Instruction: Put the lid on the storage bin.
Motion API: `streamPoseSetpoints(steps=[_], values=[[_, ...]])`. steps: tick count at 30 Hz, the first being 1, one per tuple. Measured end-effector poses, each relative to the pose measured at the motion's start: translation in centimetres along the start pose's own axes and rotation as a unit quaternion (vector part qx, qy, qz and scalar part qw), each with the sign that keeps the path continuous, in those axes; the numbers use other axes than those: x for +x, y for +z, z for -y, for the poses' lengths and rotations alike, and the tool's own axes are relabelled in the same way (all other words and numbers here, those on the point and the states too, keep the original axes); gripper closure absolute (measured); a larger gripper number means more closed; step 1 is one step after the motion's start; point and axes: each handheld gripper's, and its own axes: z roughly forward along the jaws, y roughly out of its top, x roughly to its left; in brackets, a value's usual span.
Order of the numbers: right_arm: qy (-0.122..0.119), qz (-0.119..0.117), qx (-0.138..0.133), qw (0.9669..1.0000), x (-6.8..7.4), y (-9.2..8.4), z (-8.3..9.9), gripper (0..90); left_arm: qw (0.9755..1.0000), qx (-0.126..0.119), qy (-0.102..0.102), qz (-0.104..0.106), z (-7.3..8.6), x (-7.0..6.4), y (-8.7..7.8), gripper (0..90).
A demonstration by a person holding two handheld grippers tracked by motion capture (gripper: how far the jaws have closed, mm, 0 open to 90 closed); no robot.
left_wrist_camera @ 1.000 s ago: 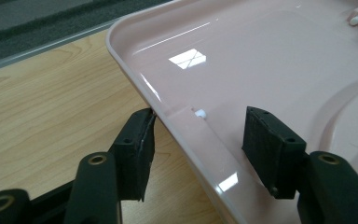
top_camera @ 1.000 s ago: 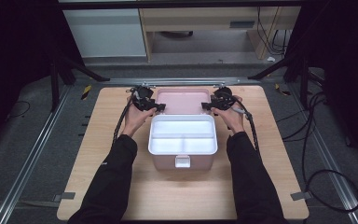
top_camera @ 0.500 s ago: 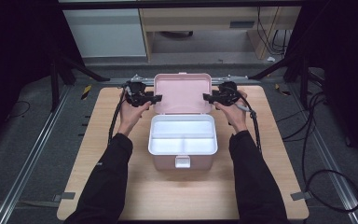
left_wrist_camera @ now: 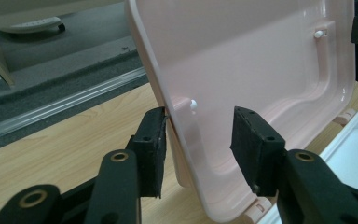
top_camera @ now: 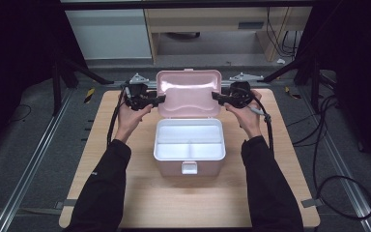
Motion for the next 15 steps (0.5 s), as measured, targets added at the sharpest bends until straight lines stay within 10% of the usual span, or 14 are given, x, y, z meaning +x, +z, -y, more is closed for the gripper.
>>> streamPoseSetpoints(steps=[15], values=[[-0.044, 0.004, 0.007, 0.9990, 1.7, -2.5, -0.7, 54.4, 0.9992, -0.002, 0.038, -0.013, 0.0, -2.0, -2.5, 56.6]])
